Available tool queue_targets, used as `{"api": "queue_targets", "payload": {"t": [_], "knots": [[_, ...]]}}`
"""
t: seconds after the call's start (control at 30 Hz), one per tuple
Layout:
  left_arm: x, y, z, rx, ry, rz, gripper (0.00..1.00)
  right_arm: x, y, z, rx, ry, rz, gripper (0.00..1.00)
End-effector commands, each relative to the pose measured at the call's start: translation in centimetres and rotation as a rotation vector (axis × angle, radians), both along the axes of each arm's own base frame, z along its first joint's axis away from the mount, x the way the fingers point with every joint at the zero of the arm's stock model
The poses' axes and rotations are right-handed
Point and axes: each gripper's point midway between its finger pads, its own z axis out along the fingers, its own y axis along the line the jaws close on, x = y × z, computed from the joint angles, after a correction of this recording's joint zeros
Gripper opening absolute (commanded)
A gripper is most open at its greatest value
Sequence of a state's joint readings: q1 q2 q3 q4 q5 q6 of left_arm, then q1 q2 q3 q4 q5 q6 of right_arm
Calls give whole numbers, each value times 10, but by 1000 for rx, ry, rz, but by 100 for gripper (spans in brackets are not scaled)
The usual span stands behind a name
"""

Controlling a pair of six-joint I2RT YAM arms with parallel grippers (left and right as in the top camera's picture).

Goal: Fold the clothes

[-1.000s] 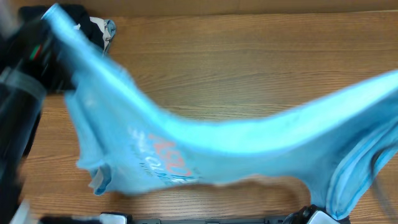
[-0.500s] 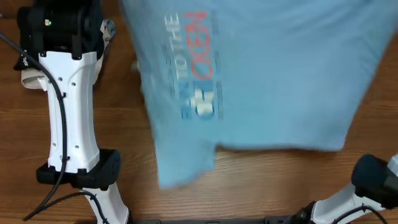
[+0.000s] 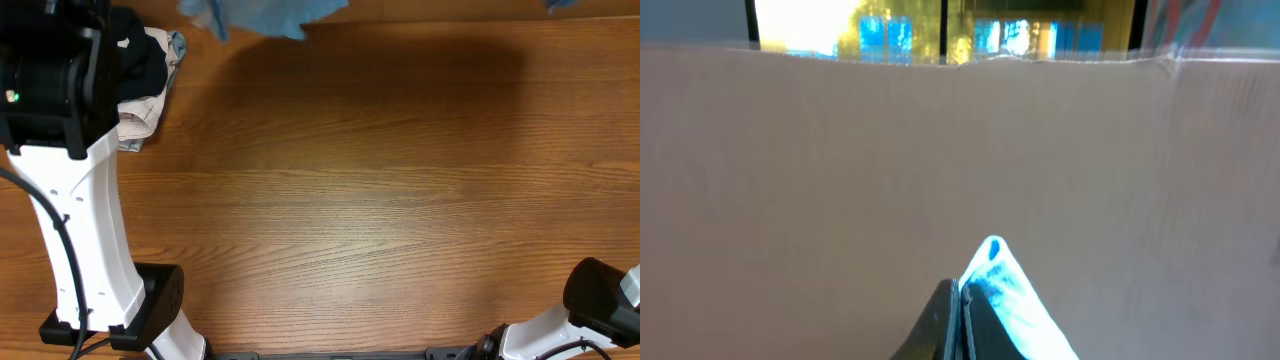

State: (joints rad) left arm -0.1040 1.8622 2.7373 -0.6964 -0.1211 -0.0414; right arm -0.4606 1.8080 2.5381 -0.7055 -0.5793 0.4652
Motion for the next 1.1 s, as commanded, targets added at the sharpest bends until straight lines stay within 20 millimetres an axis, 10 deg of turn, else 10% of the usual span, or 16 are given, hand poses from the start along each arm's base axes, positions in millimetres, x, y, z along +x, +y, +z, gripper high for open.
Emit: {"api": "queue_targets", "payload": {"t": [0.0, 0.37, 0.57, 0.8, 1.07], "knots": [[19, 1, -41, 41, 143, 11, 4, 20, -7, -48, -32, 132, -27, 4], [51, -26, -237, 61, 802, -134, 4, 50, -18, -206, -8, 505, 29, 4], [34, -35, -227, 41, 804, -195, 4, 35, -8, -200, 7, 502, 101, 4], [-33, -32, -196, 23, 816, -199, 4, -30, -4, -168, -6, 508, 84, 4], [-89, -45, -225, -2, 1020, -268, 4, -91, 15, -215, 9, 783, 108, 4]]}}
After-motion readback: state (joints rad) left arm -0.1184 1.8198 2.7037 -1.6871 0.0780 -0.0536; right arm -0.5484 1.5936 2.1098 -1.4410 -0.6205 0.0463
